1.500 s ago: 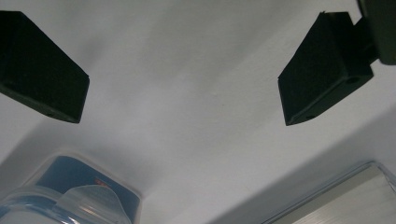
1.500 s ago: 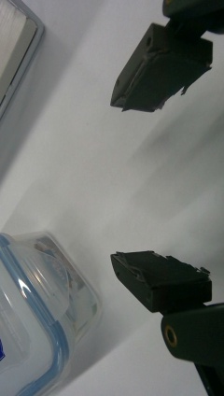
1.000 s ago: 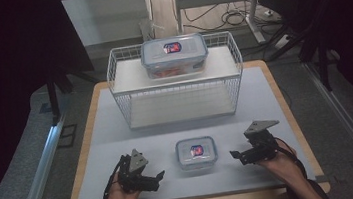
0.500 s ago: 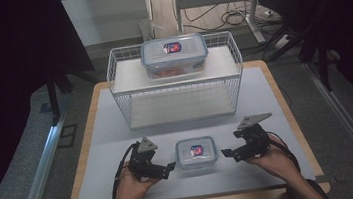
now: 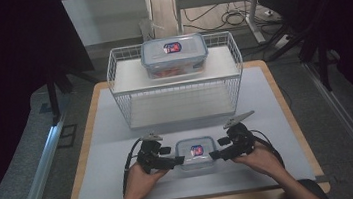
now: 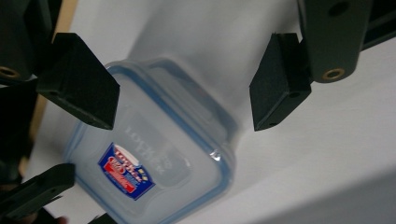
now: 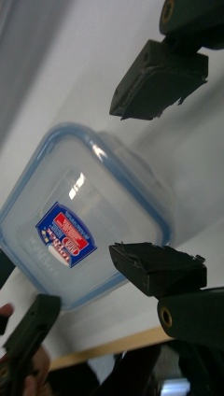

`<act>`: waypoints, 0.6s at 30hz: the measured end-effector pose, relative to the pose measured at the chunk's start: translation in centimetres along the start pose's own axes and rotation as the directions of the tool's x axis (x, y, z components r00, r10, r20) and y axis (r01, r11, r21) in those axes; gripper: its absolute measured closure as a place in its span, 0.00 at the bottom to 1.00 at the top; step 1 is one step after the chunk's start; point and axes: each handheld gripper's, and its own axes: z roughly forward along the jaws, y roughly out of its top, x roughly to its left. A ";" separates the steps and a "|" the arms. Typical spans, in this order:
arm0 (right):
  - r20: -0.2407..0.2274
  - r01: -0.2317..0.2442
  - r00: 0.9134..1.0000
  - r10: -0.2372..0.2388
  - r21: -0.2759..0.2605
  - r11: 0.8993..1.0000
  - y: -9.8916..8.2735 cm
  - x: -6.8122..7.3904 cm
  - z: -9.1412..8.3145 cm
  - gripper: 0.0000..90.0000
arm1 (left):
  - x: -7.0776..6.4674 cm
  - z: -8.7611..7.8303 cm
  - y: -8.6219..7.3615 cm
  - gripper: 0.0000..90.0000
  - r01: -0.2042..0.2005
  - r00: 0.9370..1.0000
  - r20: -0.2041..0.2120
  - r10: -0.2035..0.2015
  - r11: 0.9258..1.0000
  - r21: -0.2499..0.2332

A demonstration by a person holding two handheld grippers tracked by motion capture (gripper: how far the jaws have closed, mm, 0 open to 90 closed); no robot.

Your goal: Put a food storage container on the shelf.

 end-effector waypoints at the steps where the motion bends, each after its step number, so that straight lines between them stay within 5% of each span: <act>1: -0.012 -0.007 1.000 0.007 0.004 1.000 0.0 -0.1 0.2 0.28 | 0.1 0.2 0.1 0.27 0.003 1.000 0.015 -0.003 1.000 0.005; 6: -0.085 -0.064 0.994 0.066 0.024 0.998 0.3 -0.4 1.2 0.27 | 0.2 1.1 0.0 0.26 0.042 0.995 0.085 -0.043 0.999 0.021; 13: -0.110 -0.103 0.988 0.106 0.026 0.994 -0.2 -0.4 0.8 0.37 | -0.6 0.4 -0.2 0.35 0.025 0.998 0.054 -0.026 1.000 0.012; 18: -0.132 -0.129 0.983 0.128 0.003 0.992 -1.0 -0.4 0.2 0.46 | -0.7 -0.1 -0.9 0.44 0.029 0.997 0.077 -0.029 1.000 0.001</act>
